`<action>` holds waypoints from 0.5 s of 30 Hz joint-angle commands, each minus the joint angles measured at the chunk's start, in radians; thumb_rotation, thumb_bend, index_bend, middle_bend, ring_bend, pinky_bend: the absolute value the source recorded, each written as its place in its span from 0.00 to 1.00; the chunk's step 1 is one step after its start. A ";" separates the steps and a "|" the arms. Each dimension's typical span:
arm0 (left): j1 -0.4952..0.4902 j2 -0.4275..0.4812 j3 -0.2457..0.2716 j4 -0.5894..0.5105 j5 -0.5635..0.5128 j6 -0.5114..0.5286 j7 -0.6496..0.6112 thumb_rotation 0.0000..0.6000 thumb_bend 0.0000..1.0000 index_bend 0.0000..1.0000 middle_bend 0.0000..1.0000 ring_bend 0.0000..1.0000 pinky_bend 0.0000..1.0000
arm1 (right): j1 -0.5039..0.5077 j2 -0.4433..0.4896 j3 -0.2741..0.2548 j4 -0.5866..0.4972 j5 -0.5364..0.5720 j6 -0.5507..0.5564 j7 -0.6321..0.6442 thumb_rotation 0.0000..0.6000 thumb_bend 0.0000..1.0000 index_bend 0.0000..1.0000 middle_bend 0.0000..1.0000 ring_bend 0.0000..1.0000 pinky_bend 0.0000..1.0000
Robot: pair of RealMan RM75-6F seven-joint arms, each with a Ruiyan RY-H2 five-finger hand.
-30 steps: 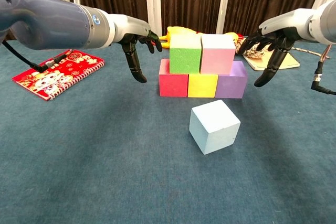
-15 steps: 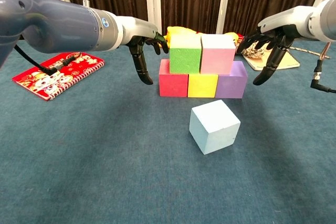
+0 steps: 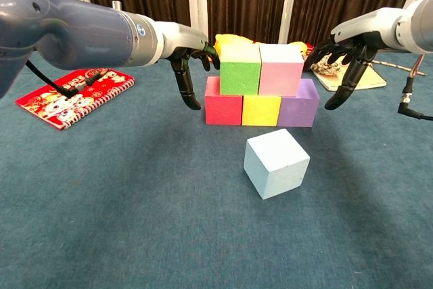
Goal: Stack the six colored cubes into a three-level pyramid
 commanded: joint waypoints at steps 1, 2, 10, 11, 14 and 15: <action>-0.001 -0.004 0.000 0.003 -0.001 -0.002 0.001 1.00 0.24 0.16 0.11 0.02 0.03 | 0.000 0.002 0.000 -0.001 -0.002 0.000 0.003 1.00 0.15 0.18 0.07 0.00 0.00; -0.001 -0.006 -0.001 0.005 -0.001 -0.002 0.001 1.00 0.24 0.16 0.11 0.02 0.03 | 0.001 0.003 -0.001 -0.002 -0.004 0.000 0.004 1.00 0.15 0.18 0.07 0.00 0.00; -0.003 -0.008 -0.004 0.005 0.003 0.004 0.008 1.00 0.24 0.16 0.11 0.02 0.03 | 0.003 0.007 -0.002 -0.008 -0.011 -0.006 0.014 1.00 0.15 0.18 0.07 0.00 0.00; -0.003 -0.008 -0.005 0.004 0.003 0.006 0.009 1.00 0.24 0.16 0.11 0.02 0.03 | 0.004 0.007 -0.001 -0.009 -0.013 -0.008 0.017 1.00 0.15 0.18 0.07 0.00 0.00; -0.003 -0.005 -0.006 0.001 0.002 0.009 0.011 1.00 0.24 0.16 0.11 0.02 0.03 | 0.005 0.007 0.000 -0.010 -0.016 -0.012 0.021 1.00 0.15 0.18 0.07 0.00 0.00; -0.003 -0.004 -0.006 0.000 0.001 0.009 0.012 1.00 0.24 0.16 0.11 0.02 0.03 | 0.005 0.008 0.000 -0.010 -0.017 -0.013 0.022 1.00 0.15 0.18 0.07 0.00 0.00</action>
